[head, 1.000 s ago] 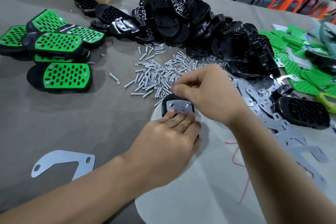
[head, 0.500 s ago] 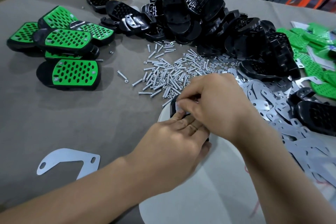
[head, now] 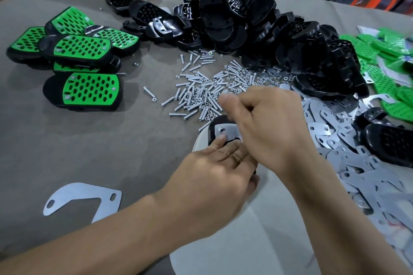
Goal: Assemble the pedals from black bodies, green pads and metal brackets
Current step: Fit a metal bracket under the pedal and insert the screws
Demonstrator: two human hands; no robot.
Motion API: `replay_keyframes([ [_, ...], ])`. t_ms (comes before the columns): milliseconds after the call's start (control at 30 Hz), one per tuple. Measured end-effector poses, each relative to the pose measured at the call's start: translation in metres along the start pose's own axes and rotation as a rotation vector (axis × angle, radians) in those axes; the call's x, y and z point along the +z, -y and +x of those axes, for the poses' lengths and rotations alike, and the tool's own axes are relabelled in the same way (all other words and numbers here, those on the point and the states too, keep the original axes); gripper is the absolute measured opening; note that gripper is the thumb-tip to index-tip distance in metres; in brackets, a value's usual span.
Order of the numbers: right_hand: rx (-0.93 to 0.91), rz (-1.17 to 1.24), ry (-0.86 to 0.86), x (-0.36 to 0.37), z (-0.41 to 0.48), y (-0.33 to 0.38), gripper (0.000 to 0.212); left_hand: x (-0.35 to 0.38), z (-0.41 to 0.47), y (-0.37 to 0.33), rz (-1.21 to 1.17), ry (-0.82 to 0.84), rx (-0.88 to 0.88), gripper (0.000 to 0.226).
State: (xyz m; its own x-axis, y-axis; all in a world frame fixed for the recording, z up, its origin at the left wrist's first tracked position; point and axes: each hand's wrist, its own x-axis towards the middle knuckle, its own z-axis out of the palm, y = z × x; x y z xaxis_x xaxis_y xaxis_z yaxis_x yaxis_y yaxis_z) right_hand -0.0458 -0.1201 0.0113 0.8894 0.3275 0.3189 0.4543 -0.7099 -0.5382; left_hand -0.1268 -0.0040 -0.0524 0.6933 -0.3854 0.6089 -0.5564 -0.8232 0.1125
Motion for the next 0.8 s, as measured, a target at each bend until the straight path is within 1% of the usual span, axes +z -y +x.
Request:
replay_keyframes([
  [67,0.064,0.194,0.070,-0.002,0.001,-0.006,0.050,-0.001,0.001,0.000,0.014,0.009,-0.006,0.026],
  [133,0.084,0.283,0.169,-0.004,-0.001,-0.009,0.036,-0.001,0.001,0.000,0.011,0.017,-0.009,0.028],
  [200,0.077,0.271,0.202,-0.003,-0.003,-0.012,0.023,-0.001,0.001,0.000,-0.001,0.020,-0.010,0.028],
  [267,0.092,0.262,0.181,-0.002,-0.004,-0.014,0.014,-0.001,0.001,0.000,-0.011,0.020,-0.012,0.025],
  [367,0.128,0.244,0.152,0.000,-0.003,-0.018,0.018,-0.003,0.002,0.000,-0.022,0.032,-0.016,0.024],
  [467,0.137,0.170,0.112,0.004,0.005,-0.020,0.021,-0.005,0.003,0.000,-0.038,0.055,-0.020,0.024],
  [533,0.127,0.084,0.129,0.006,0.015,-0.018,0.022,-0.006,0.003,0.001,-0.057,0.067,-0.027,0.023],
  [600,0.085,-0.019,0.200,0.005,0.029,-0.012,0.022,-0.007,0.002,0.002,-0.064,0.070,-0.025,0.024],
  [667,0.040,-0.134,0.320,0.004,0.044,-0.003,0.021,-0.005,0.002,0.001,-0.068,0.067,-0.019,0.025],
  [733,0.014,-0.237,0.419,0.005,0.056,0.008,0.013,-0.004,0.002,0.000,-0.056,0.073,-0.024,0.026],
  [800,-0.018,-0.296,0.436,0.006,0.063,0.019,0.006,-0.001,0.000,0.001,-0.029,0.063,-0.022,0.024],
])
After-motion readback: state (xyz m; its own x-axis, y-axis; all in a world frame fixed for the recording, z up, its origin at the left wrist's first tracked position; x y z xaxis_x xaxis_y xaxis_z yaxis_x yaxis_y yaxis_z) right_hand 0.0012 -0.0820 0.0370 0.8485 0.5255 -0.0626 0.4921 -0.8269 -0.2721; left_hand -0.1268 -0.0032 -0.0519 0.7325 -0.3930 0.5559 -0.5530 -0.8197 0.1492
